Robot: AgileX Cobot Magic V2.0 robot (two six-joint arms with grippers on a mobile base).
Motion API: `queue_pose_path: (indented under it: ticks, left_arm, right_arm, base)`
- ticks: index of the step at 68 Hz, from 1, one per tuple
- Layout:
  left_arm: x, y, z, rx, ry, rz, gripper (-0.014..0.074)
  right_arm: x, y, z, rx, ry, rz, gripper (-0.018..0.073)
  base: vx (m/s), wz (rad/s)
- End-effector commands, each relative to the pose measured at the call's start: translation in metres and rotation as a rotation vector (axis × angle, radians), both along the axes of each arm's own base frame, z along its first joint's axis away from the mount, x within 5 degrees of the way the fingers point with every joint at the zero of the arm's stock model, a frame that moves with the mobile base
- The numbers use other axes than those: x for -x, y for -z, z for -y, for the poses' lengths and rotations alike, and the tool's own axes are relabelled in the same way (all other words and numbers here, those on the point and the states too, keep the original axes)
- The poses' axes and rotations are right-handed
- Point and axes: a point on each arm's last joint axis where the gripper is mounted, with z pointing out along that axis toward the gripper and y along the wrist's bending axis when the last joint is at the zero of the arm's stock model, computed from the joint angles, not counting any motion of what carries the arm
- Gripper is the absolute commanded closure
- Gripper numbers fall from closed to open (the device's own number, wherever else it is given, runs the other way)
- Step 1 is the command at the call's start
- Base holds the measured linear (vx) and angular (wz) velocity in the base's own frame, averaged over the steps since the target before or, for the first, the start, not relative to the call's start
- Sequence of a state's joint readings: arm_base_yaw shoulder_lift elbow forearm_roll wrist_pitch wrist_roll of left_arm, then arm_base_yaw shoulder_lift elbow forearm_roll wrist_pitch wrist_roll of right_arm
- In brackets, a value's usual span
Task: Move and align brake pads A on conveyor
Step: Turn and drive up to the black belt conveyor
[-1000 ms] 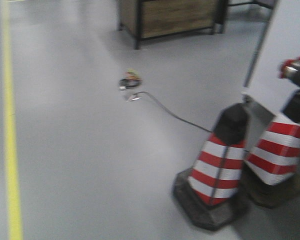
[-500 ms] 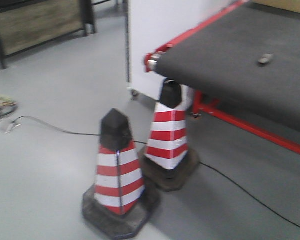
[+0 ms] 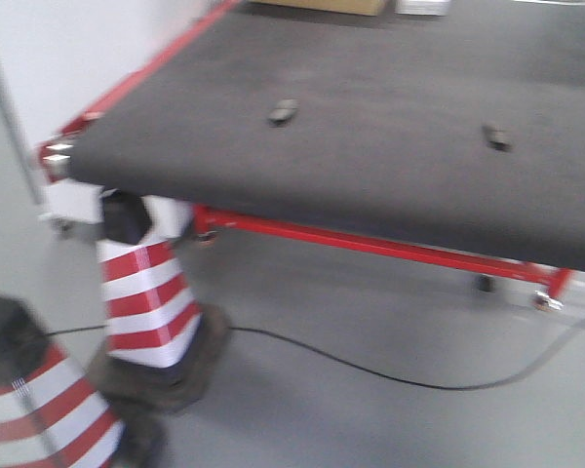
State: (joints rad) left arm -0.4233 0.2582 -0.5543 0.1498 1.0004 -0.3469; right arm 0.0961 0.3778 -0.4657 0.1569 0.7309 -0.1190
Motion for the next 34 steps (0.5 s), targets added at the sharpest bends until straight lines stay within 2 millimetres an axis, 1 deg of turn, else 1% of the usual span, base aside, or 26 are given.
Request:
queue_pose_path:
  ticks: [1, 18, 26, 34]
  left_arm:
    - [-0.0042, -0.0138, 0.0024, 0.032, 0.013, 0.091, 0.0603]
    - [-0.0042, -0.0138, 0.0024, 0.032, 0.013, 0.091, 0.0603]
    - [-0.0042, -0.0138, 0.0024, 0.032, 0.013, 0.091, 0.0603]
    - [-0.0042, -0.0138, 0.0024, 0.032, 0.013, 0.091, 0.0603]
  right_arm:
    - [-0.0042, -0.0151, 0.0005, -0.008, 0.010, 0.104, 0.0564]
    - [-0.0042, -0.0152, 0.0005, -0.008, 0.010, 0.105, 0.0564]
    - [-0.0042, -0.0152, 0.0005, -0.008, 0.010, 0.105, 0.0564]
    - [-0.0042, -0.0152, 0.0005, -0.008, 0.010, 0.105, 0.0564]
  base:
    - [0.11, -0.75]
    - [0.08, -0.65]
    - [0.02, -0.47]
    - [-0.01, -0.32]
